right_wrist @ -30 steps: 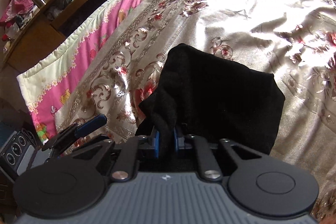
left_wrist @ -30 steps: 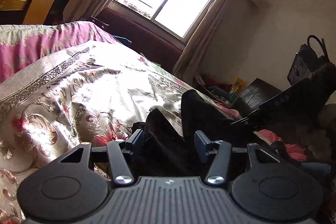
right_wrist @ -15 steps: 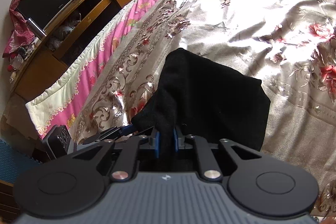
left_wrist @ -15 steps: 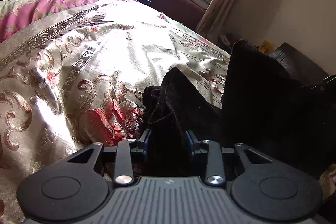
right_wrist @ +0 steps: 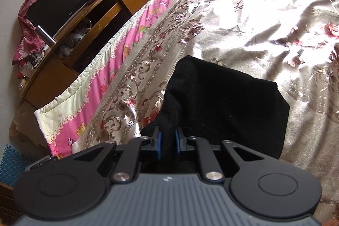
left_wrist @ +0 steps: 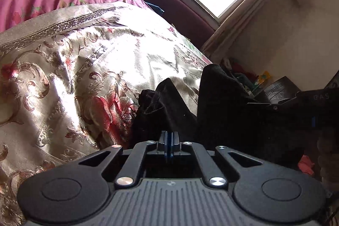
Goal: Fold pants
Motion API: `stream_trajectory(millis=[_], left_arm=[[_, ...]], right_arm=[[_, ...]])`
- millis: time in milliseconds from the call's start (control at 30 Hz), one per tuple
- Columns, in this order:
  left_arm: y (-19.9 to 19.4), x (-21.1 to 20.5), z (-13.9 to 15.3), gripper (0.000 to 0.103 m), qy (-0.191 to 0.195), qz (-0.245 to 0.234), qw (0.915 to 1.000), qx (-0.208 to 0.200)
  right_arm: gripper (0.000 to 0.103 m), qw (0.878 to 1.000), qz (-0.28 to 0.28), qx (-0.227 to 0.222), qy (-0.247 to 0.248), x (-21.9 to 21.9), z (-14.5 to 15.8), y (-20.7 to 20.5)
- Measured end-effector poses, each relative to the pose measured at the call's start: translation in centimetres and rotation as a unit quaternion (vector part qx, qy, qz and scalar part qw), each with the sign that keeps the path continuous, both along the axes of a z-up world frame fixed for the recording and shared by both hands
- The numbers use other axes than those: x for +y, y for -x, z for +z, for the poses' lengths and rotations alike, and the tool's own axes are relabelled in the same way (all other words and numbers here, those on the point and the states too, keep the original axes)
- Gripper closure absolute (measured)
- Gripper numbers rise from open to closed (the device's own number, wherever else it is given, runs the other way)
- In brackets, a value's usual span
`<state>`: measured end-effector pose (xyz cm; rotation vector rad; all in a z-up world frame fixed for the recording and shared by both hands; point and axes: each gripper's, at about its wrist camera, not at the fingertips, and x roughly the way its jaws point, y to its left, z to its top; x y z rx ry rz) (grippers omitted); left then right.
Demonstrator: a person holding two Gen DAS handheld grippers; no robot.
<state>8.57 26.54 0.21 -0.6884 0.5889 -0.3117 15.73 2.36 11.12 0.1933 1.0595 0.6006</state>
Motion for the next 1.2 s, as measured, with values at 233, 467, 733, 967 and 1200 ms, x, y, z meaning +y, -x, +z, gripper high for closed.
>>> stream_trajectory(millis=[233,467,733,967,1200], left_arm=[[-0.8,-0.6,-0.3,0.032,-0.03,0.045,0.9985,0.006],[-3.1,-3.3,0.5,0.065,-0.072,0.047,0.9963,-0.008],[-3.4,-4.1,-0.8,0.077,-0.096,0.045,0.994,0.027],[-1.2,-4.3,1.3,0.085,-0.032,0.014,0.9993,-0.012],[1.3,-4.8,-0.2,0.085,-0.005,0.027,0.9994,0.023]], right_arm=[[0.09,1.0,-0.011,0.013,-0.013,-0.4,-0.8,0.0],[0.09,1.0,-0.01,0.017,-0.019,-0.6,-1.2,-0.1],[0.09,0.999,-0.017,0.018,-0.036,-1.4,-1.5,-0.2],[0.09,0.999,-0.016,-0.012,-0.04,-1.7,0.3,0.4],[0.09,0.999,-0.001,-0.005,-0.049,0.0,-1.3,0.9]])
